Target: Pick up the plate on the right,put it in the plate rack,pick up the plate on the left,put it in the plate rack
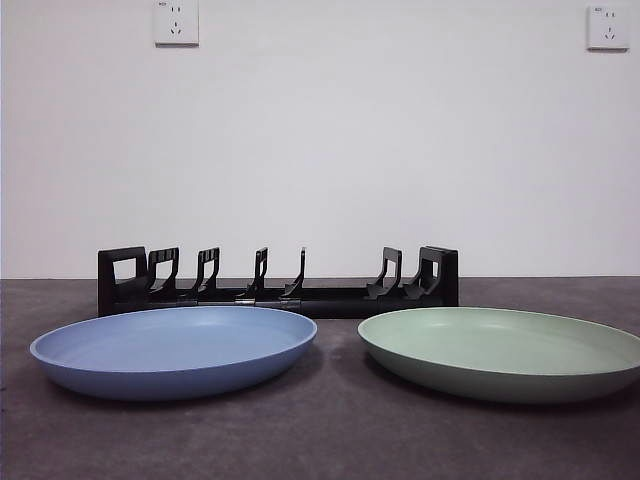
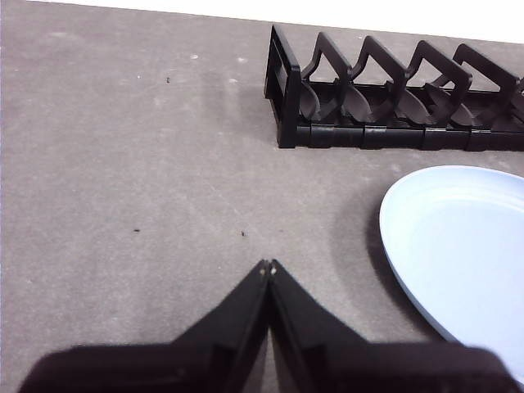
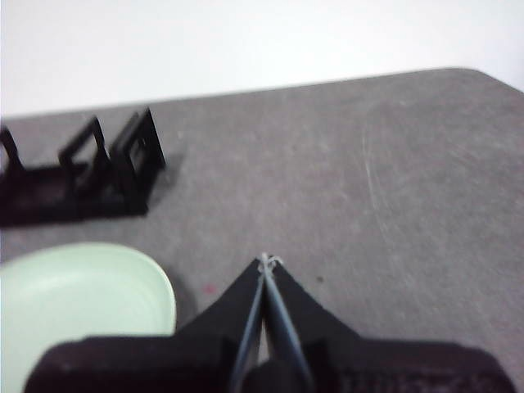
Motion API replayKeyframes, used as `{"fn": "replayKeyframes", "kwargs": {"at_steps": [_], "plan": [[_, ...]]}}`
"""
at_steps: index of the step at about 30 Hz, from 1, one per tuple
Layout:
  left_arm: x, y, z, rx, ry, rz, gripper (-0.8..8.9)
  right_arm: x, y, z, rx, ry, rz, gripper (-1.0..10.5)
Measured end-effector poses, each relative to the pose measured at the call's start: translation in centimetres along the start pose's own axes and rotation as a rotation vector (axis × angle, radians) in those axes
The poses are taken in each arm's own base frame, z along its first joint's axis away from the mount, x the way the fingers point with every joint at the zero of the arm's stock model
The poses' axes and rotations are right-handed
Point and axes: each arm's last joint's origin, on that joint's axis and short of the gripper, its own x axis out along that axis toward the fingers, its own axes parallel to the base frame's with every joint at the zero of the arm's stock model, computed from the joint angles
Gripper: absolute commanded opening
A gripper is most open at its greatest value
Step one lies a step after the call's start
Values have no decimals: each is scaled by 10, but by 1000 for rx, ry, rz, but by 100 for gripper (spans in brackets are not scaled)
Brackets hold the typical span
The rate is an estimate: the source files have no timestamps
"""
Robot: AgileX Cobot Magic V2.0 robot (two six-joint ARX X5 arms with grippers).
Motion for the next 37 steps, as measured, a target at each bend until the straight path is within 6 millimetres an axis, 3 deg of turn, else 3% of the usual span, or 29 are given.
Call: {"fn": "replayKeyframes", "kwargs": {"at_steps": [5, 8, 20, 30, 37], "plan": [[-1, -1, 2, -17, 5, -34, -7, -1, 0, 2, 127, -9, 9, -12], [-5, -3, 14, -23, -15, -55, -7, -3, 2, 11, 179, -25, 29, -12], [-23, -17, 88, -68, -17, -188, -7, -21, 14, 96, 229, -31, 161, -12], [-40, -31, 149, -54, 97, -417, -7, -23, 26, 169, 75, 206, 302, -12], [-58, -37, 173, 12, 200, -477, -7, -22, 30, 198, -10, 400, 371, -12]]}}
